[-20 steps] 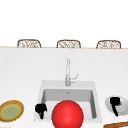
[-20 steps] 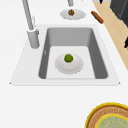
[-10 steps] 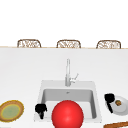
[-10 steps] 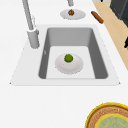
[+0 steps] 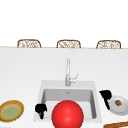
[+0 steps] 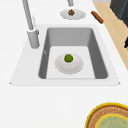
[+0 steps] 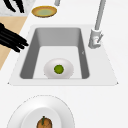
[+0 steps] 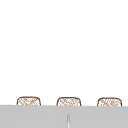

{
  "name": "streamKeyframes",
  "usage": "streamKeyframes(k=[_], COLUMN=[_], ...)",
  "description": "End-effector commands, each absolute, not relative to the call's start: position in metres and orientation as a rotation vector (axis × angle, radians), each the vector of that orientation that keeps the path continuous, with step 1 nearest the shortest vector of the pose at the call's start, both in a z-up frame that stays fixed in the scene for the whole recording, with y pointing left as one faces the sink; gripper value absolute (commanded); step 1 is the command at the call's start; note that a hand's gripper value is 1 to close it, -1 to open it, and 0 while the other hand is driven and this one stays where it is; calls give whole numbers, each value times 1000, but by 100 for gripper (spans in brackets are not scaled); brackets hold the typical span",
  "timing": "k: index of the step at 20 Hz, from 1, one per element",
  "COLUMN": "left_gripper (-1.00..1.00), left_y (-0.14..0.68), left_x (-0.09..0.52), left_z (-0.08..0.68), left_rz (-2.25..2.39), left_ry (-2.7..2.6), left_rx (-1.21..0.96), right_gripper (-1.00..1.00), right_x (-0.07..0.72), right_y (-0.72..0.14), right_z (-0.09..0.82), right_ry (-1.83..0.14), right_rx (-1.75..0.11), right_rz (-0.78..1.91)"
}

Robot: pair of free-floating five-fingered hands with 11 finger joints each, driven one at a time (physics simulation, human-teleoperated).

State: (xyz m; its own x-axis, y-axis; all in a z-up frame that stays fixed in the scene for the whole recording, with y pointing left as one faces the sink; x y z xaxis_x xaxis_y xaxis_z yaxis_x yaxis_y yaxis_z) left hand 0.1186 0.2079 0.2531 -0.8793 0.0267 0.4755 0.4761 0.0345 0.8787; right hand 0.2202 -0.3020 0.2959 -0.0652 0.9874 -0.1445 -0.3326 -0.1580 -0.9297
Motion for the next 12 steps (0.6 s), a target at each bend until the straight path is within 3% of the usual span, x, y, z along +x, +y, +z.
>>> streamKeyframes(k=[1, 12], left_gripper=[0, 0], left_y=[208, 208], left_x=[119, 119], left_z=[253, 253], left_rz=[-1910, -1910], left_ry=[-1990, -1990], left_rx=[-511, -511], right_gripper=[-100, -100], right_x=[221, 236], right_y=[-301, -283], right_z=[301, 300], right_ry=[-991, -1220], right_rx=[-982, -1001], right_rz=[1575, 1564])
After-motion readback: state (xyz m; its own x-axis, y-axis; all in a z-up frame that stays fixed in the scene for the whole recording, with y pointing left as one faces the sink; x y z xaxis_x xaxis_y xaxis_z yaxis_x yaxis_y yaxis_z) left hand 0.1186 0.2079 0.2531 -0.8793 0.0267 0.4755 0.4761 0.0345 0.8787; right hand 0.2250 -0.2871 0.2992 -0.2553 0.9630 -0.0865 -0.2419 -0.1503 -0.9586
